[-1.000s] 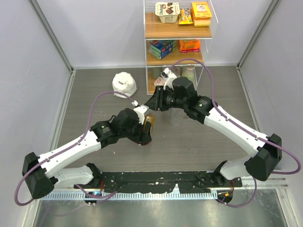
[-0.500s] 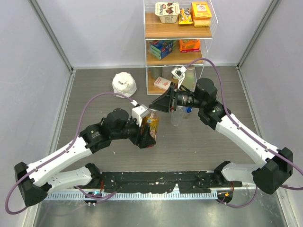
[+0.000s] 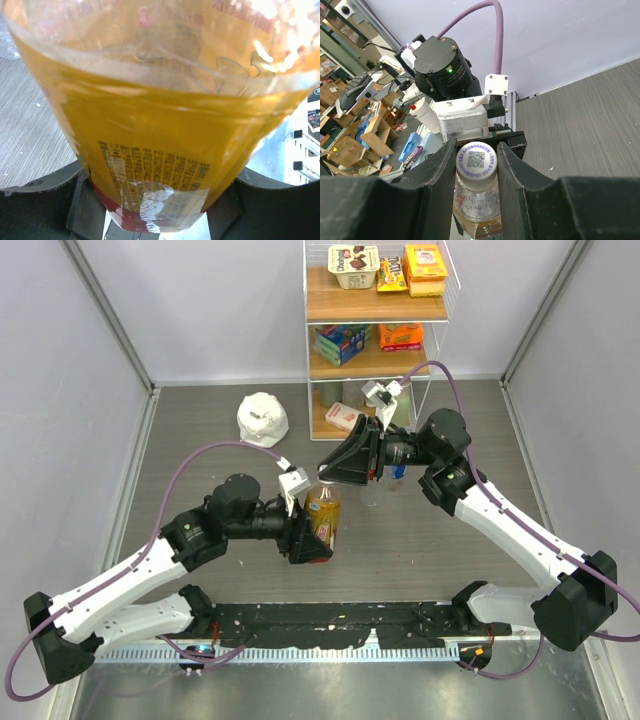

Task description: Unscrew the bottle caps

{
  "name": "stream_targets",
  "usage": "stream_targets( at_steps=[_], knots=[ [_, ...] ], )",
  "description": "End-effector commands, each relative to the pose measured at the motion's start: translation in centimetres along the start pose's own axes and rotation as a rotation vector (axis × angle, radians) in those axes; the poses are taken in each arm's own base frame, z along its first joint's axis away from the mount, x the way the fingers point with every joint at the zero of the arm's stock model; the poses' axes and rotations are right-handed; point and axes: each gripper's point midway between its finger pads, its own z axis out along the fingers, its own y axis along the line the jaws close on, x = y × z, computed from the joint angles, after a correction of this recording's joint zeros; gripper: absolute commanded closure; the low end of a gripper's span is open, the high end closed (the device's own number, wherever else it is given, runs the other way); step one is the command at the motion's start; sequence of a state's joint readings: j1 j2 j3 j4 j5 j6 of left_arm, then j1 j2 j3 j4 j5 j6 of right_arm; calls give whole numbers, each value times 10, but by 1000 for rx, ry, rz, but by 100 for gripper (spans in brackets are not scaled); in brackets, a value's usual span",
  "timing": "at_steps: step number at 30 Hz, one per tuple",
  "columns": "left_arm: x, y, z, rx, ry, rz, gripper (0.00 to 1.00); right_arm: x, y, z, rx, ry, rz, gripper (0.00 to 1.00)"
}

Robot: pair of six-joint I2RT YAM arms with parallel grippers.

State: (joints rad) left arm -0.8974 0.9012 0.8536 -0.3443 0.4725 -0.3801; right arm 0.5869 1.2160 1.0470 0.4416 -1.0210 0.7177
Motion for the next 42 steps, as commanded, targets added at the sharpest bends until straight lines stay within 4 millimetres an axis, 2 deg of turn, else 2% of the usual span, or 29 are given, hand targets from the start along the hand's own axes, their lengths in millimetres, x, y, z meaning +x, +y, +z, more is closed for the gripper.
stream_targets(
  at_steps=[1, 6, 7, 12, 14, 15, 19, 23, 24, 26, 29, 35, 37, 42],
  knots=[
    [13, 9, -1, -29, 25, -26, 100, -28, 30, -4, -58, -68, -91, 98],
    [18, 16, 3, -52, 46, -41, 100, -36, 14, -5, 33, -97, -85, 98],
    [18, 17, 3, -58, 48, -43, 100, -37, 11, -5, 51, -102, -80, 88],
    [19, 19, 8, -61, 60, -50, 100, -43, -19, -12, 233, -140, -66, 82],
    [20, 21, 9, -67, 63, -53, 100, -46, -22, -14, 262, -153, -63, 68],
    [20, 22, 9, -69, 65, -53, 100, -46, -25, -15, 278, -157, -61, 68],
    [23, 25, 11, -81, 76, -56, 100, -48, -30, -16, 309, -166, -51, 54],
    [26, 31, 11, -115, 86, -64, 100, -49, -42, -20, 381, -180, -31, 31],
    [27, 34, 11, -126, 89, -65, 100, -49, -44, -20, 391, -182, -29, 20],
    [29, 38, 11, -152, 95, -70, 100, -51, -56, -24, 459, -191, -9, 11],
    [28, 47, 9, -205, 94, -72, 100, -54, -65, -28, 525, -193, 13, 9],
    [29, 73, 6, -363, 102, -100, 100, -44, -100, -47, 742, -183, 108, 9],
    [28, 83, 5, -420, 103, -111, 100, -37, -109, -48, 785, -163, 135, 8],
    [26, 92, 9, -467, 106, -129, 100, -13, -125, -41, 847, -74, 199, 8]
  ],
)
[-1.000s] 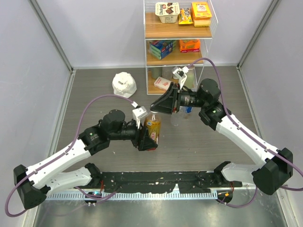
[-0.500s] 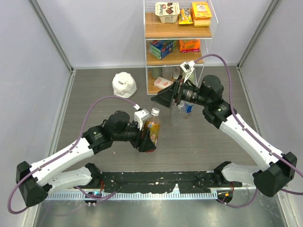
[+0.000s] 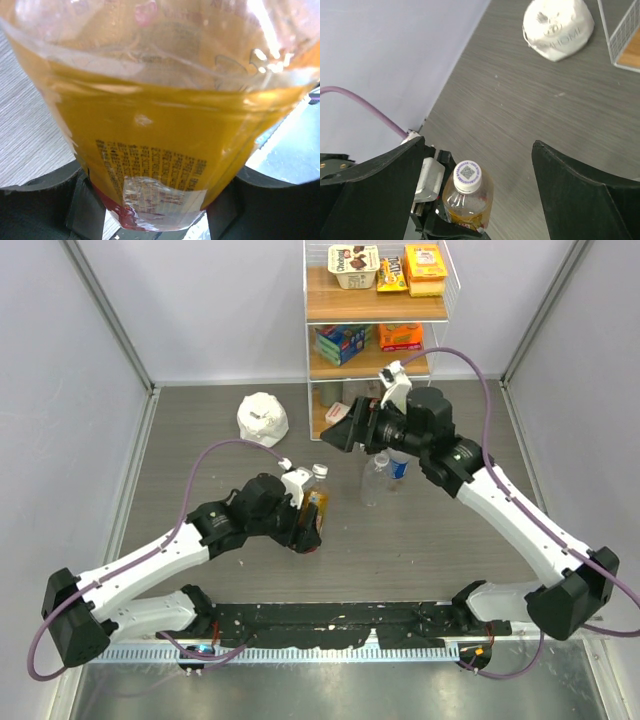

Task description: Unscrew the bottle caps

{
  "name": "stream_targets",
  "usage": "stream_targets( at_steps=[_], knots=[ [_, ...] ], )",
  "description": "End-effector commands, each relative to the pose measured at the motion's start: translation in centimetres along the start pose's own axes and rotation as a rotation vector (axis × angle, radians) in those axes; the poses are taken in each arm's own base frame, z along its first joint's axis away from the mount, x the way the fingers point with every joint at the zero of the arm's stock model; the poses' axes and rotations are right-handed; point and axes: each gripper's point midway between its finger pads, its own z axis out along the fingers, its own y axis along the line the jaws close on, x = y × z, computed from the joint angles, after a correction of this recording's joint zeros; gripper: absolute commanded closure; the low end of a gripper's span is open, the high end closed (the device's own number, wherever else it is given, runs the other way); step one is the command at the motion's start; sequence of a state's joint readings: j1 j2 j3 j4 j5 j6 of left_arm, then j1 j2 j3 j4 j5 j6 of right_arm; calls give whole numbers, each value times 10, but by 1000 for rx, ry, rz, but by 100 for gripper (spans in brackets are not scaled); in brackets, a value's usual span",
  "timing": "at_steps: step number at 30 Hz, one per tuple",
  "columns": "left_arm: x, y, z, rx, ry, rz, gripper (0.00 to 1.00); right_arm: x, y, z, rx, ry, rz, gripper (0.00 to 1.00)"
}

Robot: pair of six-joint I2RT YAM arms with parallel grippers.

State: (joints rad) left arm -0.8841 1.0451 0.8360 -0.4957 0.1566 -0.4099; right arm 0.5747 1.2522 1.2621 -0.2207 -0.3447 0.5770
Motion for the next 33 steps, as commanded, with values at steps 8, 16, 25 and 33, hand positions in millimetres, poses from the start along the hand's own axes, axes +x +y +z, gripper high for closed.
stream_targets(
  at_steps=[8, 16, 25, 33],
  knots=[
    [-29, 10, -1, -107, -61, -21, 100, 42, -11, 31, 118, 150, 4, 9],
    [-28, 12, 2, -119, -49, -22, 100, 58, -1, 40, 87, 188, 0, 27],
    [-26, 12, 5, -115, -38, -23, 100, 64, 0, 45, 68, 199, 6, 65],
    [-26, 12, 0, -115, -50, -22, 100, 60, 18, 39, -30, 182, -24, 98]
  ],
)
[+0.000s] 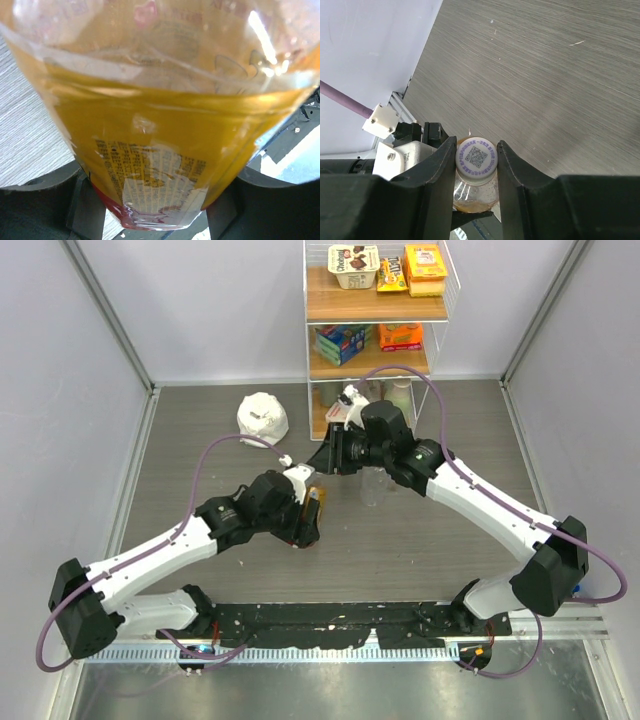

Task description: Unscrew the bottle caps

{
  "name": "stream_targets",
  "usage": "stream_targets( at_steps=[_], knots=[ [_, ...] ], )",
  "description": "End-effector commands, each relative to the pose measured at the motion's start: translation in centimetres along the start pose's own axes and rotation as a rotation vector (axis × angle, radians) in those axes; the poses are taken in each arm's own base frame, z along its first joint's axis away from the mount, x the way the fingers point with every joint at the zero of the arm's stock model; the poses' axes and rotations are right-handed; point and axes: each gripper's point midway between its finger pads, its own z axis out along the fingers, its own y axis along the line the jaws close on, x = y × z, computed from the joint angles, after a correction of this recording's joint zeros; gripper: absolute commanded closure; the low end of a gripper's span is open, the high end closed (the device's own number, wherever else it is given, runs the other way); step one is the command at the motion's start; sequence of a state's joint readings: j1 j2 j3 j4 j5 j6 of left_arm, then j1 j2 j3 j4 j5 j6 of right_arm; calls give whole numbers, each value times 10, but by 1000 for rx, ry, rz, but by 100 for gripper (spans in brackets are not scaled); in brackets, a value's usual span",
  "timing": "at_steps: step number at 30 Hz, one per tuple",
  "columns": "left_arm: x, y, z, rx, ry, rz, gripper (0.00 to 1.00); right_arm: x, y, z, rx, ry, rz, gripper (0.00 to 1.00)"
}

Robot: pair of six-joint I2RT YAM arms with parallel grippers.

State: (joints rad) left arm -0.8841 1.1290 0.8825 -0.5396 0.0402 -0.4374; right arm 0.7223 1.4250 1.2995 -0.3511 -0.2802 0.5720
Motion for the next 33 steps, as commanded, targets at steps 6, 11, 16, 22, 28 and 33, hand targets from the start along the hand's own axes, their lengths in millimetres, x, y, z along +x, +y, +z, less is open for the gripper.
stream_targets(
  at_steps=[6, 11, 16, 22, 28, 33],
  knots=[
    [-23, -24, -20, 121, -100, 31, 100, -22, 57, -33, -274, -105, -176, 98],
    [-24, -49, -33, 280, -145, 68, 100, -23, 71, -55, -392, -141, -263, 98],
    [-24, -72, -52, 430, -189, 106, 100, -18, 85, -81, -581, -129, -306, 98],
    [-13, -85, -55, 525, -150, 130, 100, -16, 102, -102, -765, -143, -329, 98],
    [-7, -91, -53, 571, -121, 137, 100, -20, 110, -111, -814, -166, -361, 98],
    [-6, -85, -51, 539, -126, 133, 100, -35, 96, -104, -726, -212, -320, 89]
  ],
)
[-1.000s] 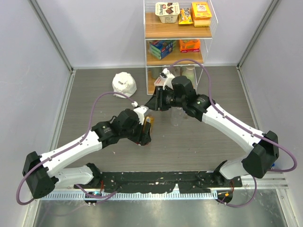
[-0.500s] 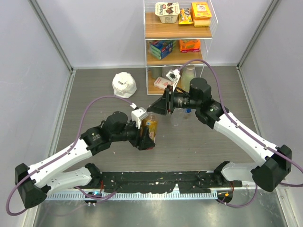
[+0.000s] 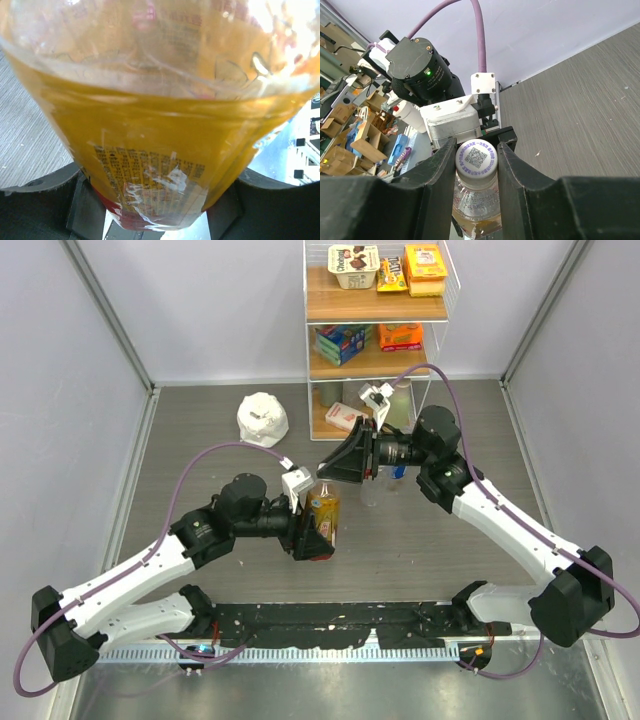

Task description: Unscrew the bottle caps

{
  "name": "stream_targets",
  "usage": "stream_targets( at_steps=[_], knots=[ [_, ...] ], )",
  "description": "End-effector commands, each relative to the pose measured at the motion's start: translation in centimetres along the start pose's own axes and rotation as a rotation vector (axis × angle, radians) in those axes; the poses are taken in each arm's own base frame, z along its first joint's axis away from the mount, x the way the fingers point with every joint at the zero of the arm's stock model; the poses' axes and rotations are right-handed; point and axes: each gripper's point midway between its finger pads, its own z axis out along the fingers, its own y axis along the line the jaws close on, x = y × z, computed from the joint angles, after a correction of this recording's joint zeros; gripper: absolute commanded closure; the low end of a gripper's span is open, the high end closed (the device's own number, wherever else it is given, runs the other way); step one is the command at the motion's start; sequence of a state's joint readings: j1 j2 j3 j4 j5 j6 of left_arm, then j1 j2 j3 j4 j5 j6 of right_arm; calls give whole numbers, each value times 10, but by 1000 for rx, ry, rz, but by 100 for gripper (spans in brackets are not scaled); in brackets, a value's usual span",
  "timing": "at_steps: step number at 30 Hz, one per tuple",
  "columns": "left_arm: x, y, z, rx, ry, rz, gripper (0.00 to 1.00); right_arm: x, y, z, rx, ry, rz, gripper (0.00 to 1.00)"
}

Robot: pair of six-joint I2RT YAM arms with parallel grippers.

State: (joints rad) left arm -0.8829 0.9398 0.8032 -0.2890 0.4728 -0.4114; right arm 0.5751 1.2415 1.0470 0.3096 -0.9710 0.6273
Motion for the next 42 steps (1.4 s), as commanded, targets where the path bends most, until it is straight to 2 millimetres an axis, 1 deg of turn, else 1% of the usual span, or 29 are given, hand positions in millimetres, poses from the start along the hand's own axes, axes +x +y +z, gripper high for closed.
stream_targets(
  at_steps=[1, 2, 3, 4, 7, 9, 10, 11, 12, 15, 17, 19, 20, 21, 22, 23, 24, 25, 26, 27, 28, 29, 30, 31, 32, 35, 39, 41, 42],
  knots=[
    [15, 4, 1, 0, 44, -3, 100, -29, 9, -5, 26, -84, -61, 85],
    [16, 6, 2, -9, 46, -3, 100, -32, 3, -6, 56, -97, -68, 83],
    [17, 8, 1, -19, 47, -5, 100, -35, -3, -7, 96, -113, -61, 77],
    [17, 10, 1, -32, 47, -9, 100, -34, -6, -8, 120, -113, -47, 75],
    [18, 14, 1, -59, 47, -13, 100, -43, -14, -12, 186, -150, -58, 68],
    [19, 17, 1, -72, 52, -15, 100, -47, -16, -14, 217, -170, -62, 59],
    [19, 18, 1, -77, 53, -16, 100, -48, -16, -16, 228, -174, -64, 51],
    [19, 19, 1, -82, 54, -17, 100, -52, -20, -18, 257, -193, -65, 48],
    [20, 20, 1, -90, 56, -19, 100, -54, -24, -20, 284, -203, -58, 40],
    [20, 23, 2, -102, 59, -18, 100, -55, -29, -22, 319, -210, -55, 25],
    [21, 25, 2, -115, 62, -20, 100, -52, -34, -22, 339, -198, -36, 14],
    [20, 28, 2, -132, 60, -22, 100, -54, -41, -22, 372, -200, -18, 11],
    [20, 31, 2, -148, 61, -24, 100, -54, -47, -24, 407, -198, -6, 11],
    [20, 34, 2, -165, 61, -27, 100, -50, -52, -25, 435, -187, 18, 11],
    [20, 38, 1, -189, 61, -31, 100, -56, -56, -27, 465, -206, 15, 10],
    [19, 43, 1, -219, 58, -33, 100, -46, -64, -30, 509, -176, 57, 9],
    [19, 48, 0, -251, 61, -36, 100, -53, -70, -33, 561, -197, 53, 9],
    [20, 55, -1, -288, 63, -39, 100, -44, -75, -36, 604, -169, 86, 9],
    [20, 61, -3, -332, 66, -42, 100, -49, -82, -37, 657, -176, 72, 8],
    [20, 67, -4, -368, 70, -48, 100, -42, -86, -40, 700, -146, 94, 8],
    [20, 73, -5, -401, 76, -51, 100, -46, -87, -38, 733, -143, 81, 8],
    [21, 78, -7, -429, 81, -55, 100, -40, -88, -33, 749, -114, 86, 8],
    [20, 80, -7, -447, 82, -54, 100, -40, -92, -34, 782, -118, 84, 8],
    [19, 85, -8, -474, 81, -60, 100, -35, -90, -29, 787, -95, 89, 8],
    [18, 88, -9, -494, 77, -65, 100, -35, -94, -29, 820, -100, 91, 8],
    [15, 96, -12, -549, 65, -68, 100, -23, -100, -17, 850, -64, 119, 8],
    [15, 99, -12, -570, 77, -70, 100, -8, -106, 0, 850, -27, 160, 8],
    [16, 100, -11, -572, 84, -70, 100, -3, -105, 7, 843, -15, 165, 10],
    [17, 101, -11, -577, 87, -70, 100, -1, -106, 10, 842, -10, 169, 12]
  ],
)
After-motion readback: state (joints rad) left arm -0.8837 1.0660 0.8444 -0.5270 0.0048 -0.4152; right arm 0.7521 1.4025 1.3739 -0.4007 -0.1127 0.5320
